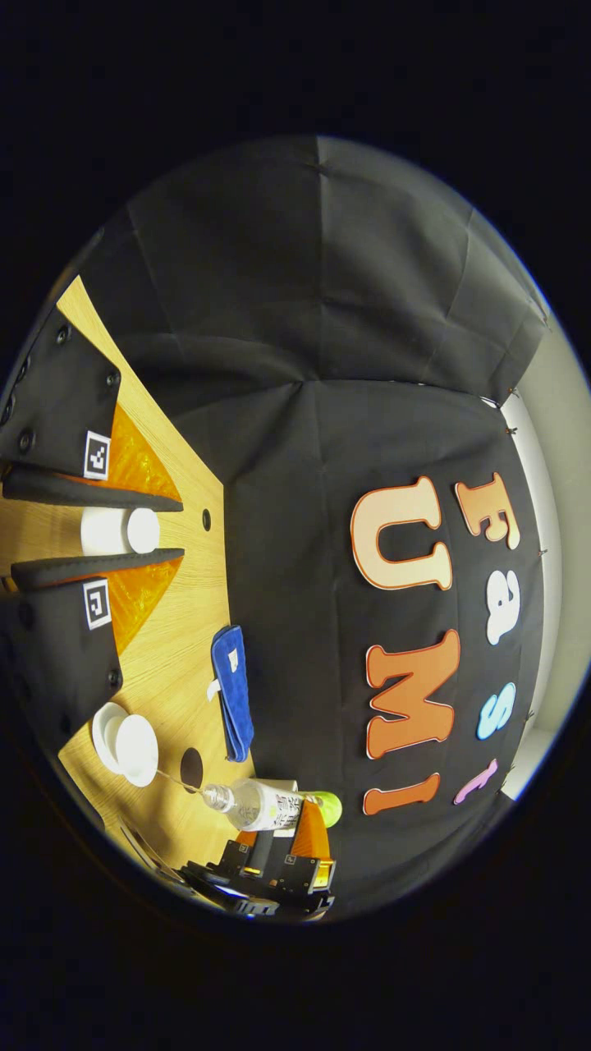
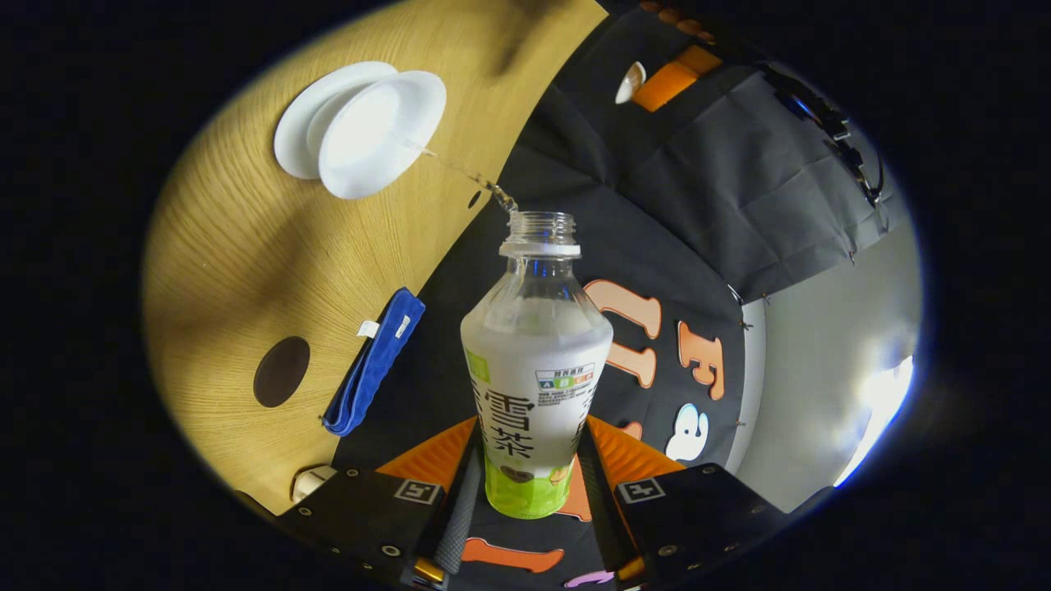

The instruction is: Open the teacup lid with one hand, grasp the water bottle and pour water into the teacup with the other hand; after pouring, place the water bottle on the coaster and then close the teacup lid.

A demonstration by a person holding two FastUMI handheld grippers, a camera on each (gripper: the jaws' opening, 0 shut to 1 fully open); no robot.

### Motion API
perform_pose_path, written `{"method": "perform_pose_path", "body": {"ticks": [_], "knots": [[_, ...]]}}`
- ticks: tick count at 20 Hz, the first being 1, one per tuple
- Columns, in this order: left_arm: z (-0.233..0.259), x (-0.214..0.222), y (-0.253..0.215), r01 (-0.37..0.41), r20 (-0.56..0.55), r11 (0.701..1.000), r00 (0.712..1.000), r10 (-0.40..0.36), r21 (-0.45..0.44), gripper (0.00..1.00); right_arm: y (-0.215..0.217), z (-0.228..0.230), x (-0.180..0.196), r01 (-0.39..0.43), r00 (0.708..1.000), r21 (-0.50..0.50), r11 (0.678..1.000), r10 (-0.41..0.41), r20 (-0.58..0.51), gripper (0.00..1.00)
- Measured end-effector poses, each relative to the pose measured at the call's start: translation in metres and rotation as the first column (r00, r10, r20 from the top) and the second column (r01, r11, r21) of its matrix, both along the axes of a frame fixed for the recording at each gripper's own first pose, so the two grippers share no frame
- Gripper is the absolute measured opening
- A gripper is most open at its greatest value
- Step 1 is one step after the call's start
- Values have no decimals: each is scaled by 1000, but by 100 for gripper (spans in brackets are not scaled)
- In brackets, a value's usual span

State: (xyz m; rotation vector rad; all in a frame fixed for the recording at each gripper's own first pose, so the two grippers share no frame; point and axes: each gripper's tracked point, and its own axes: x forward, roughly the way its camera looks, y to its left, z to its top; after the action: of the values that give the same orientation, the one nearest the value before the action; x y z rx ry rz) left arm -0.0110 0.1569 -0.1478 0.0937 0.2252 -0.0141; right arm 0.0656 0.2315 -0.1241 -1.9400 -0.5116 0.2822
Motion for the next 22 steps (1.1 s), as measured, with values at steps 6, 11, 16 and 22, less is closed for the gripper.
{"method": "perform_pose_path", "body": {"ticks": [6,11,16,22], "knots": [[0,-6,2,-5,-8,1000,1000,5,10,30,13,-9,-4,-52,999,-48,997,52,8,63],[0,-8,-1,-1,-12,1000,1000,1,6,30,19,-11,3,-75,996,-90,993,79,49,63],[-1,-8,-7,10,-16,1000,1000,-10,5,30,22,-12,-2,-104,991,-120,987,112,69,63],[-3,-7,-17,28,-20,1000,999,-28,-5,30,21,-18,1,-95,992,-135,986,105,68,64]]}}
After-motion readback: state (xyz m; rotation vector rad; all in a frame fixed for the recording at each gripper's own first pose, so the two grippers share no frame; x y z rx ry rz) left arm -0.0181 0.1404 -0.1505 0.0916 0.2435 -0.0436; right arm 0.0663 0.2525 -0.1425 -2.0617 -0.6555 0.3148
